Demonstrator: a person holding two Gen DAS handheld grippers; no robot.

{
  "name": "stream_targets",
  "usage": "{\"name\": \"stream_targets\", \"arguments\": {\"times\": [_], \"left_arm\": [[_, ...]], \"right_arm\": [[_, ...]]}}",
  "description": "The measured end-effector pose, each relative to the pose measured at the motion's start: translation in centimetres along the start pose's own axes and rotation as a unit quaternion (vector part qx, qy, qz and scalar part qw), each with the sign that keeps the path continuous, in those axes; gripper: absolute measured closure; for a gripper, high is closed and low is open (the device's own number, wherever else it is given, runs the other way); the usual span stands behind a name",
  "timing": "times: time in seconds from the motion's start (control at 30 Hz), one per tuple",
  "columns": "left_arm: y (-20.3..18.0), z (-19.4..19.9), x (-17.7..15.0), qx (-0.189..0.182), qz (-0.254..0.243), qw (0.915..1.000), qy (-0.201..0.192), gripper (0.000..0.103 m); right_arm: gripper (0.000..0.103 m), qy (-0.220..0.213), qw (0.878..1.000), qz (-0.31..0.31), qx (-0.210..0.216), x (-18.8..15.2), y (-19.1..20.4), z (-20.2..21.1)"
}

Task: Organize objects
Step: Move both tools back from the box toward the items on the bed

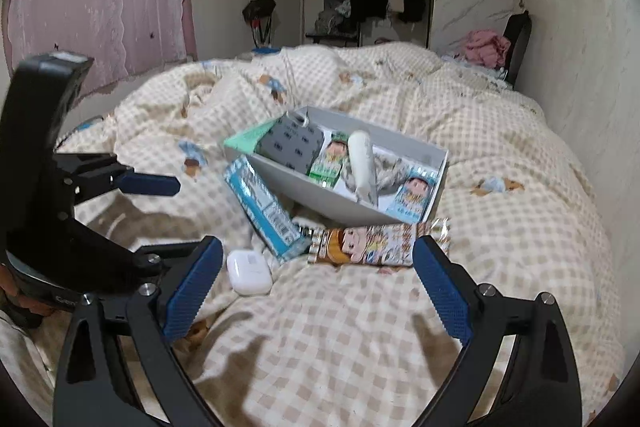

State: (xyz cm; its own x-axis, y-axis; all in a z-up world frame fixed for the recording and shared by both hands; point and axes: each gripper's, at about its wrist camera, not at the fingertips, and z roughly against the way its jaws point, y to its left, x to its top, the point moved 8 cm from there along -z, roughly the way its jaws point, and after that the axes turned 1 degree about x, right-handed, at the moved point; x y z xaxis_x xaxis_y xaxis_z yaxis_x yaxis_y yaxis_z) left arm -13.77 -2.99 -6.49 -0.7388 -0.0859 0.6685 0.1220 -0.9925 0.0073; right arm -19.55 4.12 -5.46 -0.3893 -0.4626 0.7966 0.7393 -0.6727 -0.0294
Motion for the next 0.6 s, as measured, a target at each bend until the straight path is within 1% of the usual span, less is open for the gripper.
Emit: {"name": "stream_targets", "arguments": {"times": [0.1,0.3,0.6], "left_arm": [[0.3,-0.8,-0.2,-0.003,0.008,0.9999,0.014,0.024],[1.0,-1.4,-0.3,-0.009,0.025,0.9994,0.02,0.024],[0.9,-1.8,-0.5,-0.011,0.025,0.9993,0.026,0.024]], "right_arm": [[0.008,0.023,1.0,0.008,0.004,-0.6,0.4,-0.9],[0.008,0.035,0.999,0.022,0.002,-1.0,0.8,-1.4],[0.007,0.046,0.998,-0.028,0.021,-1.3,-0.6,-1.8]]}}
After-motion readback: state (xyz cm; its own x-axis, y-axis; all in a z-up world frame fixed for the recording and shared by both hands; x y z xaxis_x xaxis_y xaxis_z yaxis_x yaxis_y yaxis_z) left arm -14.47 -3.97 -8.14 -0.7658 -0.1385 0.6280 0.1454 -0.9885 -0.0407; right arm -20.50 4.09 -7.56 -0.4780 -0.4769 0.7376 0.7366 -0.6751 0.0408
